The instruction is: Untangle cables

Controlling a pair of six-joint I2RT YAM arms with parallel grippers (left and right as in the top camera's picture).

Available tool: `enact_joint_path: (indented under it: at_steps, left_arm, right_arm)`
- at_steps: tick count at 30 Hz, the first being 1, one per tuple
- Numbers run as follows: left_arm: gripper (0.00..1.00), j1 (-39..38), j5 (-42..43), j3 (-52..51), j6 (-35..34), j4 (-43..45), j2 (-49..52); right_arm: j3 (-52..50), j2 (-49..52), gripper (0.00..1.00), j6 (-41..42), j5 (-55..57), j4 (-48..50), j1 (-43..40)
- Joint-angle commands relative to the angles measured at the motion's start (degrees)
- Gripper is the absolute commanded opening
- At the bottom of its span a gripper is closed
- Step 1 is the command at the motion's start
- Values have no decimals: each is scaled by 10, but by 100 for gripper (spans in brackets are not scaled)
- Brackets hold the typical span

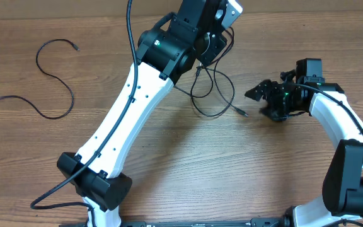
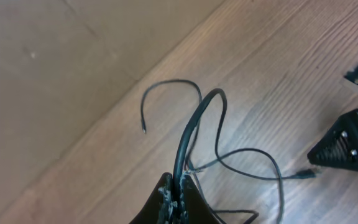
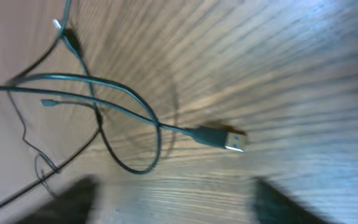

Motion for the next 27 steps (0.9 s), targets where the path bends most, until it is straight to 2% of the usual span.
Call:
enact_joint_path:
  at_steps: [1,4,8,12,18,22,27]
  left_arm:
    - [4,2,-1,10,-29,-6,-8]
    - [4,2,-1,10,-29,-6,-8]
    - [4,3,-1,10,-29,-3,-8]
    - [4,4,-1,10,-29,-6,-8]
    - [4,4,-2,10,-29,-10,-8]
    - [4,4,-1,10,-29,-18,-8]
    - [4,4,-1,10,-29,-18,-8]
  right_arm:
    - [-3,-5,44,-5,-21,12,6]
    - [-3,-5,44,-6,-13,28,24]
    - [-3,-5,45,0,54,45,54]
    - [-3,-5,50,36,116,85,80]
    - [-3,-2,59,42,186,150,118]
    - [-3,8,65,96,246,159,134]
    - [-3,41,70,115,257,191,146]
